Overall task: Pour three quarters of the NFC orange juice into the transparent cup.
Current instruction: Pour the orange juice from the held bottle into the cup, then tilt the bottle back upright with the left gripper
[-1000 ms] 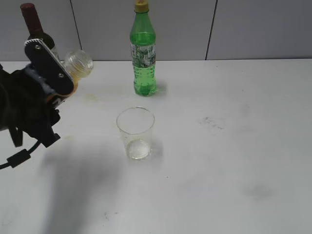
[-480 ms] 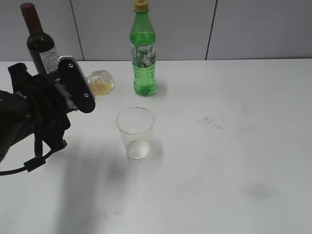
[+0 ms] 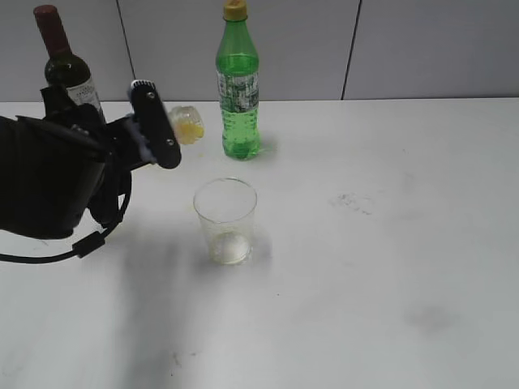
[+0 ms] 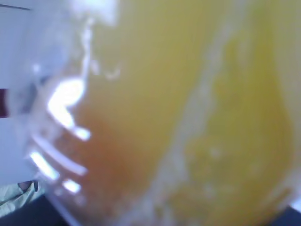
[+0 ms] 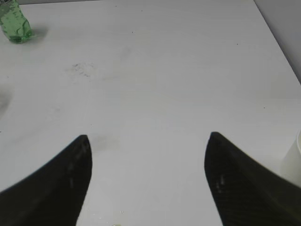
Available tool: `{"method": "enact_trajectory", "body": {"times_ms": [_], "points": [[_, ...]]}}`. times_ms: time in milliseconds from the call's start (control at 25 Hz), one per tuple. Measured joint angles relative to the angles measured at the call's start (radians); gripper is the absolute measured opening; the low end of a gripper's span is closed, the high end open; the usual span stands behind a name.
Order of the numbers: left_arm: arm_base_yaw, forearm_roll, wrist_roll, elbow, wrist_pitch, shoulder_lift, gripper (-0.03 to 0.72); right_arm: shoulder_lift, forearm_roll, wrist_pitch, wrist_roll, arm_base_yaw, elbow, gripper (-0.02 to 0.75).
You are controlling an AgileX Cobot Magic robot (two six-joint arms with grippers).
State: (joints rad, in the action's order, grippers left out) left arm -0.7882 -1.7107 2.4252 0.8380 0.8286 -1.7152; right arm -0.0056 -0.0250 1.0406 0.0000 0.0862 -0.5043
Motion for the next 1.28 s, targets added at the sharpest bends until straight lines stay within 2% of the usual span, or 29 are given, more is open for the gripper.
{"method": "enact_trajectory", "body": {"times_ms": [240, 600, 1280], "points": [[0.000, 0.000, 0.053, 0.004, 0.023, -0.033, 0.475, 0.000, -0.001, 0.000, 0.000, 0.000, 0.000, 0.572], [0.000, 0.066, 0.120, 0.005, 0.044, -0.037, 0.475, 0.000, -0.001, 0.000, 0.000, 0.000, 0.000, 0.572], [0.000, 0.142, 0.129, 0.005, 0.117, -0.037, 0.475, 0.000, -0.001, 0.000, 0.000, 0.000, 0.000, 0.572]]}}
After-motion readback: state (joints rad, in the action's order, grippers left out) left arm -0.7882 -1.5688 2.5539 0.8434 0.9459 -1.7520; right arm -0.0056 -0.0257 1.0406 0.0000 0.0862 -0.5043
